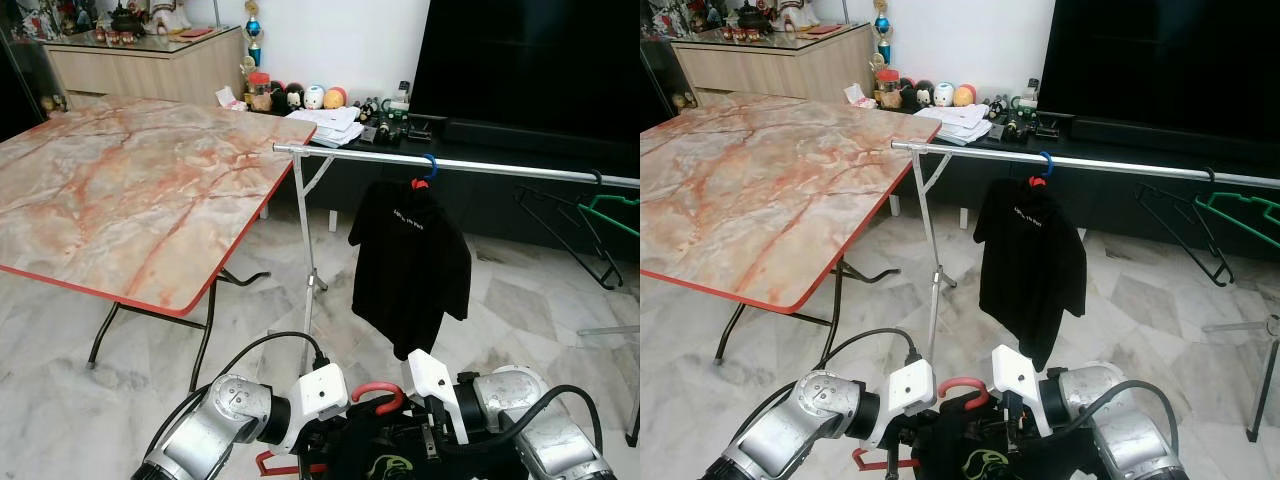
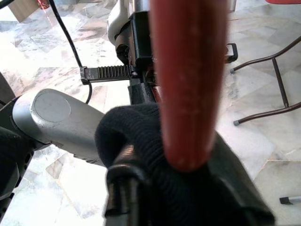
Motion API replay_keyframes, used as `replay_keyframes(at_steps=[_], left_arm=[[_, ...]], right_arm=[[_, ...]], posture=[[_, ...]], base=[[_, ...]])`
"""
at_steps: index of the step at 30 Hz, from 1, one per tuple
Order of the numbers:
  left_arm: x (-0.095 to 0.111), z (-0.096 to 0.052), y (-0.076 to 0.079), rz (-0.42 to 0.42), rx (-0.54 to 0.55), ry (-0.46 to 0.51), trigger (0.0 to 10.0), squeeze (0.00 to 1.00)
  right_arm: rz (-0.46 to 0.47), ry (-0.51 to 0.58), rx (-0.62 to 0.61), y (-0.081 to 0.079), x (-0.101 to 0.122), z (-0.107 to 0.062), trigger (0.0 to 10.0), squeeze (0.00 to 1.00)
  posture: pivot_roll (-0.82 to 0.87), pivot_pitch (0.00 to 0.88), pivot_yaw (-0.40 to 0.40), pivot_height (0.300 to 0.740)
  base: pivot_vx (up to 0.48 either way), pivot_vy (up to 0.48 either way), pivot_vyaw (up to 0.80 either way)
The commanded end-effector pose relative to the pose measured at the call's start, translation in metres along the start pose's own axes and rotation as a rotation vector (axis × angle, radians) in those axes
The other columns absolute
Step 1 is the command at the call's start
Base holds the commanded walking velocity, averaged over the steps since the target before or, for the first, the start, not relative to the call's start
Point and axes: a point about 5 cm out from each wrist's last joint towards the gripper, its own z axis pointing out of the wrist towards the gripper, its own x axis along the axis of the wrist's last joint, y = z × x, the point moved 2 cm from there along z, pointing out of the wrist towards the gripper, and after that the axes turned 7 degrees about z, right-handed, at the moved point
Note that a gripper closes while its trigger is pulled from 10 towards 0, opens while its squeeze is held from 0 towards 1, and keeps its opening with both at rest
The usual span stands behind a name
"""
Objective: Hang hanger
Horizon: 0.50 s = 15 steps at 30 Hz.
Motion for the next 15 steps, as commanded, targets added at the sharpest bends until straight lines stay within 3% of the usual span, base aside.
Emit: replay_keyframes(at_steps=[1, 10, 14, 15], left_arm=[[0.007, -0.004, -0.008, 0.022, 0.047, 0.009, 0.0, 0.0], [0.0, -0.005, -0.006, 0.017, 0.038, -0.017, 0.0, 0.0], [0.0, -0.004, -0.005, 0.017, 0.03, -0.019, 0.0, 0.0], [0.0, -0.003, -0.005, 0.018, 0.03, -0.018, 0.0, 0.0]], right_arm=[[-0.025, 0.05, 0.053, -0.006, 0.008, 0.006, 0.0, 0.0], [0.002, 0.057, 0.002, -0.008, 0.003, -0.012, 0.0, 0.0], [0.004, 0.05, 0.005, -0.009, 0.001, -0.012, 0.0, 0.0], [0.003, 0.048, 0.007, -0.01, 0.0, -0.01, 6.9, 0.0]], posture=[[0.04, 0.0, 0.001, 0.74], [0.03, 0.0, 0.005, 0.74], [0.03, 0.0, 0.007, 0.74], [0.03, 0.0, 0.008, 0.74]], base=[[0.0, 0.0, 0.0], [0.0, 0.0, 0.0], [0.0, 0.0, 0.0], [0.0, 0.0, 0.0]])
